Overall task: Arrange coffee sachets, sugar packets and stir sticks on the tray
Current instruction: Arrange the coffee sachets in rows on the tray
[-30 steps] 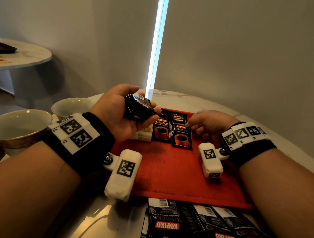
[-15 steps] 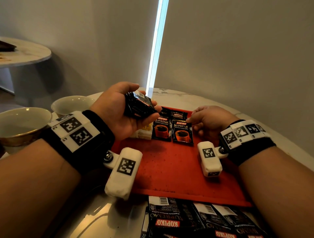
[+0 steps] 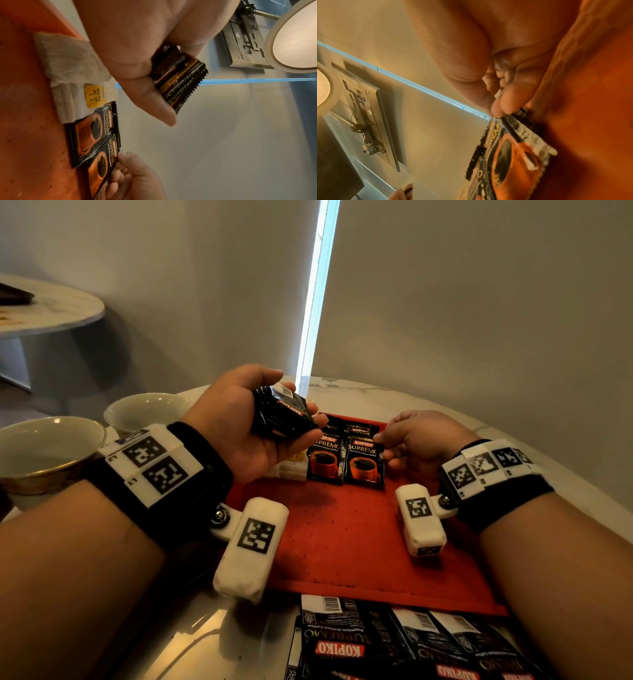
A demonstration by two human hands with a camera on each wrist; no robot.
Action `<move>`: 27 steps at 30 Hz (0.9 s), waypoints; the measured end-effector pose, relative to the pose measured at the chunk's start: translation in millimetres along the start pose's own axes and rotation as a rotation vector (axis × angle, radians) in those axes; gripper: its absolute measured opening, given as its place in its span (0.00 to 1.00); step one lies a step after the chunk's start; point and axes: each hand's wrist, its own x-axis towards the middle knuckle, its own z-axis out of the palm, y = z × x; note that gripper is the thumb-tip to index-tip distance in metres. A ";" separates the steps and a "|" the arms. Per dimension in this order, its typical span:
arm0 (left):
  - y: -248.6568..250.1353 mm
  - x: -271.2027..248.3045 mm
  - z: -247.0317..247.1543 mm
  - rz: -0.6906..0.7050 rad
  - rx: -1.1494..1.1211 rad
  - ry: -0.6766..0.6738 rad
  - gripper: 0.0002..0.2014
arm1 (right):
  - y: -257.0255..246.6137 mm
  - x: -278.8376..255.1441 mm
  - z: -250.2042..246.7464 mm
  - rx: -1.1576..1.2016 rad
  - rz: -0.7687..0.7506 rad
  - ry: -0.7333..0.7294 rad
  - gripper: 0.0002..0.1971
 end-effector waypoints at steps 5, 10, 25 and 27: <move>-0.2 -0.6 0.0 -0.007 -0.008 0.000 0.15 | -1.6 -0.9 -0.4 -0.014 0.013 0.001 0.10; -1.0 -0.7 -0.4 0.012 -0.019 -0.013 0.21 | -3.2 -0.6 -1.1 -0.056 0.026 0.000 0.09; -0.4 3.4 -4.5 0.008 -0.046 -0.055 0.20 | -27.8 -23.4 -0.7 -0.024 -0.033 -0.014 0.07; 0.3 4.2 -4.3 0.004 -0.036 -0.049 0.19 | -40.4 -37.7 1.3 -0.057 -0.078 -0.081 0.06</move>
